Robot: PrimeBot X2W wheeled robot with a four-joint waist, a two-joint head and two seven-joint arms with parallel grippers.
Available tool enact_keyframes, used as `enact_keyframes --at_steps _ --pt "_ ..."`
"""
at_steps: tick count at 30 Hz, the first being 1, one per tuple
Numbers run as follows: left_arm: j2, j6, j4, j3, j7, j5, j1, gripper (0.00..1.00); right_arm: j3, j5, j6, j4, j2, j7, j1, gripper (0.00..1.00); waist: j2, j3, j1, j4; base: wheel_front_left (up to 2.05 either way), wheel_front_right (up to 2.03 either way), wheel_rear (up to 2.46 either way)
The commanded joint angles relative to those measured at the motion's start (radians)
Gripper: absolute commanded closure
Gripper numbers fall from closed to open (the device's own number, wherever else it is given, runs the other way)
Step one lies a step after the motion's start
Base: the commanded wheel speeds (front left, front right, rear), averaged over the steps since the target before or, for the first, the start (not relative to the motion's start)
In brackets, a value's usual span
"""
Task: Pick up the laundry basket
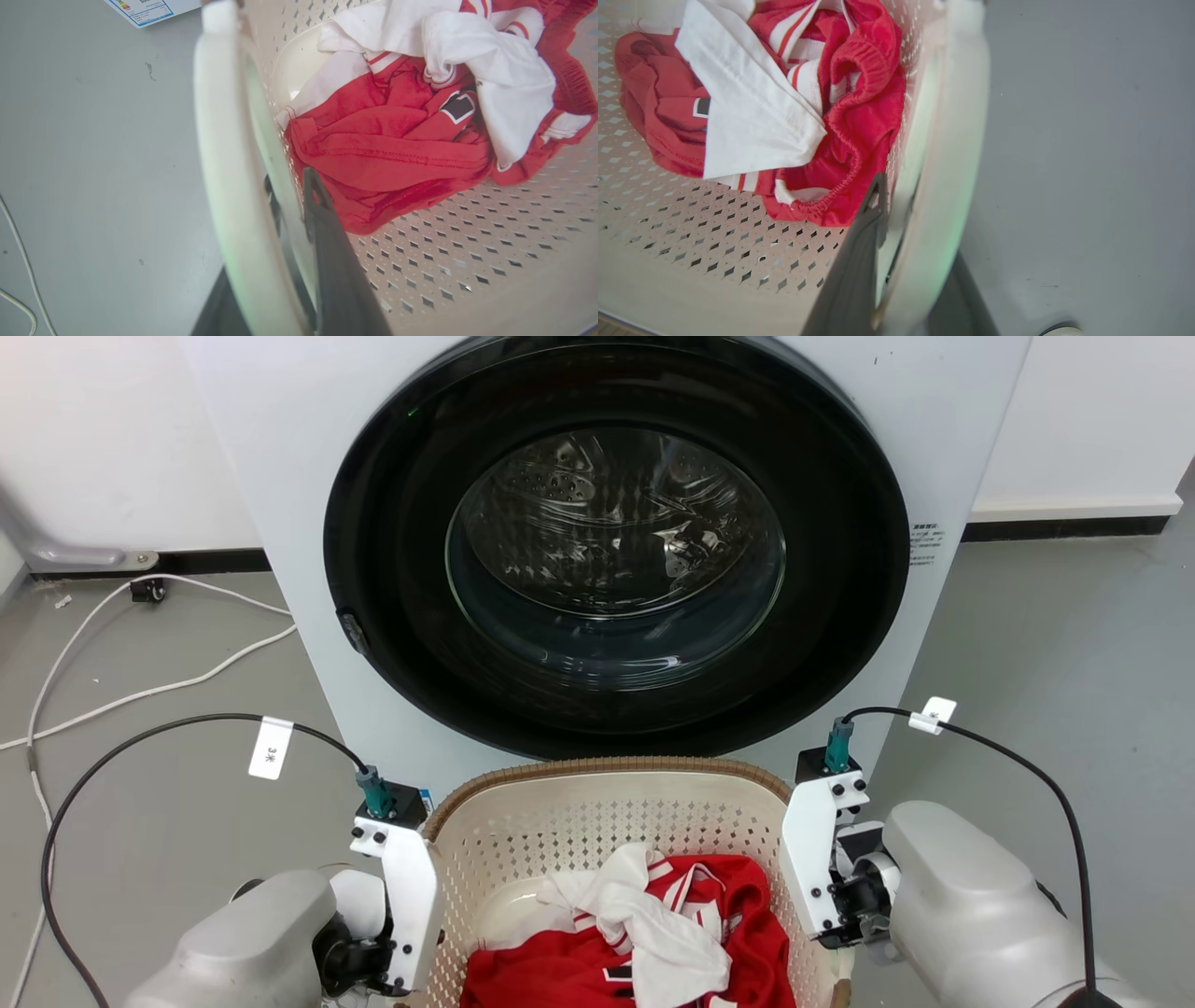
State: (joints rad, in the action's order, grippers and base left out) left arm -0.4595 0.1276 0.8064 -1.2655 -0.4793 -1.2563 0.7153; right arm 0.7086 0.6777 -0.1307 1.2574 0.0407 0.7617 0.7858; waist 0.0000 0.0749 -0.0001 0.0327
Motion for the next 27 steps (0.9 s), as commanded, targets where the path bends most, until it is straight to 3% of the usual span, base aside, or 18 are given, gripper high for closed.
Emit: enact_keyframes --at_steps 1,27 --pt "-0.009 0.005 0.005 -0.008 -0.014 0.000 -0.007 1.00 0.011 -0.003 0.000 0.003 0.017 0.005 0.003 1.00 0.0000 0.002 0.0001 -0.002 0.00 0.00 0.00" --pt "-0.015 0.006 -0.007 -0.018 -0.069 -0.029 -0.016 1.00 0.058 0.041 0.000 -0.004 0.017 0.038 0.010 1.00 0.0000 -0.001 0.0001 0.013 0.00 0.00 0.00"
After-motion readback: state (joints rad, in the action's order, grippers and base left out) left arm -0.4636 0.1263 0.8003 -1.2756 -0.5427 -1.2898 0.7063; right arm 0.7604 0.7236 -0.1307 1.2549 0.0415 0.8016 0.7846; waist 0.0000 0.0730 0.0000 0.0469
